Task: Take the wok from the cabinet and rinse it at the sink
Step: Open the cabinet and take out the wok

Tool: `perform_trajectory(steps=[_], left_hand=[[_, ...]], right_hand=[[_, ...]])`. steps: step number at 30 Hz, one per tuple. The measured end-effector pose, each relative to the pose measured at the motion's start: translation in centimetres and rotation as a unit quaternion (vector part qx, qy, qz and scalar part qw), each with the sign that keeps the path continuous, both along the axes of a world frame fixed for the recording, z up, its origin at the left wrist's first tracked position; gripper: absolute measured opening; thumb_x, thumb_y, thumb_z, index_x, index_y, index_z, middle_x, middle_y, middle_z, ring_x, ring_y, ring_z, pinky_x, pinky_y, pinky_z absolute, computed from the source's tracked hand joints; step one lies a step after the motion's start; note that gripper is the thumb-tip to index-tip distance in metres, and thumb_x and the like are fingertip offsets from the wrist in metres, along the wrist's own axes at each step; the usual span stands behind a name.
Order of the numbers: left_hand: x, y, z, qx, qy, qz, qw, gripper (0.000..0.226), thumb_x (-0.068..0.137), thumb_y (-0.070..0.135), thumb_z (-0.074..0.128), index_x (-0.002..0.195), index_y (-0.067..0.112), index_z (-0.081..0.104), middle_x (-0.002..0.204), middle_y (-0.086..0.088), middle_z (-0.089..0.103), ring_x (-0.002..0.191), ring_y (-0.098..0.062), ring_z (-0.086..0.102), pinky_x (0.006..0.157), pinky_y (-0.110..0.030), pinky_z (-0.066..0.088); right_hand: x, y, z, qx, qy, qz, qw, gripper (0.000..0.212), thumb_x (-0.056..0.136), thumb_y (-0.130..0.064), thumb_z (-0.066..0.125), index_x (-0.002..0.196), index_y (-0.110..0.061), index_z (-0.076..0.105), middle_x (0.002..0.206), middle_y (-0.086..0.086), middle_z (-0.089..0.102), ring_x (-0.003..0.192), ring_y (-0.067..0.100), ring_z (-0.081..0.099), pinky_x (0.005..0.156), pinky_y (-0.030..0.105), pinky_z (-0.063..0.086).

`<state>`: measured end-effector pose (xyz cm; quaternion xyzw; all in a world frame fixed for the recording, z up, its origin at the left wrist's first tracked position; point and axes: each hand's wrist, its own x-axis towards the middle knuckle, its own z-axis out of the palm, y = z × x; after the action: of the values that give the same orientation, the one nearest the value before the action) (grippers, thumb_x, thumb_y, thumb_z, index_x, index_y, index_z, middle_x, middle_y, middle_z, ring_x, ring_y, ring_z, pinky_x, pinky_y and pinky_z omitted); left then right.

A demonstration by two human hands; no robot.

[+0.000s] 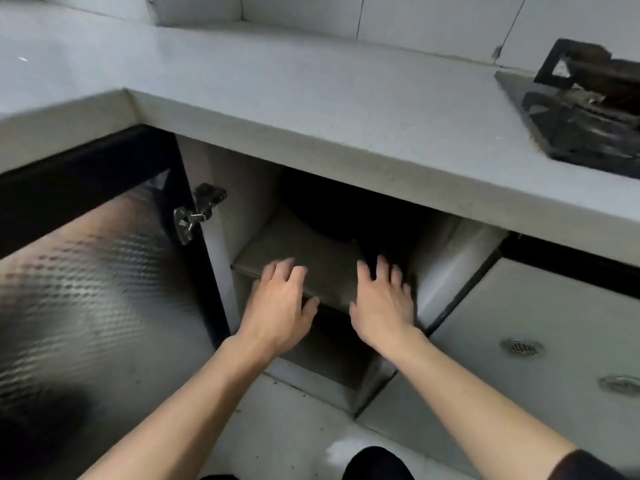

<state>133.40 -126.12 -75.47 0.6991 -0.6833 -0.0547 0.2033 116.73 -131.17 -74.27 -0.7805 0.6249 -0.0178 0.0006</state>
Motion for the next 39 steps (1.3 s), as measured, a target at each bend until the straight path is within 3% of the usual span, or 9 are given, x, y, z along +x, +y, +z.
perform_trajectory(steps=[3,7,20,32,35,39], left_hand=[[-0.4,-1.1,-2.0,-0.023,-0.008,-0.024,0.999,0.054,0.092,0.04,0.059,0.137,0.012,0.047,0.148,-0.013,0.041,0.139,-0.032,0.031,0.11,-0.047,0.038],[-0.5,-2.1,-2.9,-0.05,-0.006,-0.05,0.997,0.055,0.093,0.041,0.057,0.138,0.012,0.046,0.149,-0.012,0.041,0.139,-0.03,0.031,0.108,-0.047,0.039],[1.0,-1.1,-3.8,-0.034,-0.017,-0.054,0.998,0.053,0.094,0.04,0.055,0.141,0.016,0.044,0.153,-0.007,0.036,0.143,-0.026,0.025,0.113,-0.043,0.032],[3.0,-0.5,-4.1,-0.083,-0.019,-0.09,0.992,0.055,0.088,0.022,0.066,0.139,0.017,0.047,0.147,-0.006,0.044,0.138,-0.026,0.034,0.104,-0.045,0.045],[3.2,-0.6,-3.9,-0.096,-0.033,-0.106,0.989,0.057,0.084,0.018,0.071,0.137,0.015,0.05,0.144,-0.008,0.047,0.137,-0.029,0.037,0.1,-0.047,0.048],[3.7,-0.8,-4.1,-0.093,-0.088,-0.127,0.984,0.051,0.076,0.017,0.078,0.124,0.012,0.061,0.133,-0.012,0.056,0.129,-0.034,0.046,0.092,-0.05,0.05]], right_hand=[[0.2,-1.5,-1.5,0.003,0.0,-0.015,1.0,0.081,0.083,-0.012,0.066,0.149,-0.017,0.02,0.155,0.018,0.017,0.137,0.039,0.026,0.107,0.047,0.035],[0.0,-2.3,-2.4,-0.024,-0.011,-0.005,1.0,0.084,0.079,0.003,0.066,0.149,-0.015,0.024,0.155,0.018,0.019,0.136,0.039,0.028,0.108,0.045,0.037],[-0.5,1.9,-2.3,-0.029,0.008,0.019,0.999,0.094,0.075,0.007,0.068,0.151,-0.012,0.015,0.157,0.017,0.012,0.131,0.036,0.032,0.105,0.04,0.038],[-1.5,9.2,-2.1,0.004,0.006,0.033,0.999,0.104,0.074,0.008,0.068,0.153,-0.014,0.004,0.159,0.013,0.002,0.127,0.031,0.033,0.105,0.034,0.04],[-2.3,11.4,-2.1,0.005,-0.014,0.034,0.999,0.108,0.069,0.012,0.068,0.154,-0.015,0.007,0.161,0.011,0.003,0.126,0.029,0.034,0.099,0.03,0.044],[-3.8,13.3,-2.4,0.002,-0.025,0.02,0.999,0.109,0.056,0.02,0.065,0.152,-0.016,0.027,0.159,0.008,0.022,0.114,0.027,0.046,0.079,0.03,0.05]])
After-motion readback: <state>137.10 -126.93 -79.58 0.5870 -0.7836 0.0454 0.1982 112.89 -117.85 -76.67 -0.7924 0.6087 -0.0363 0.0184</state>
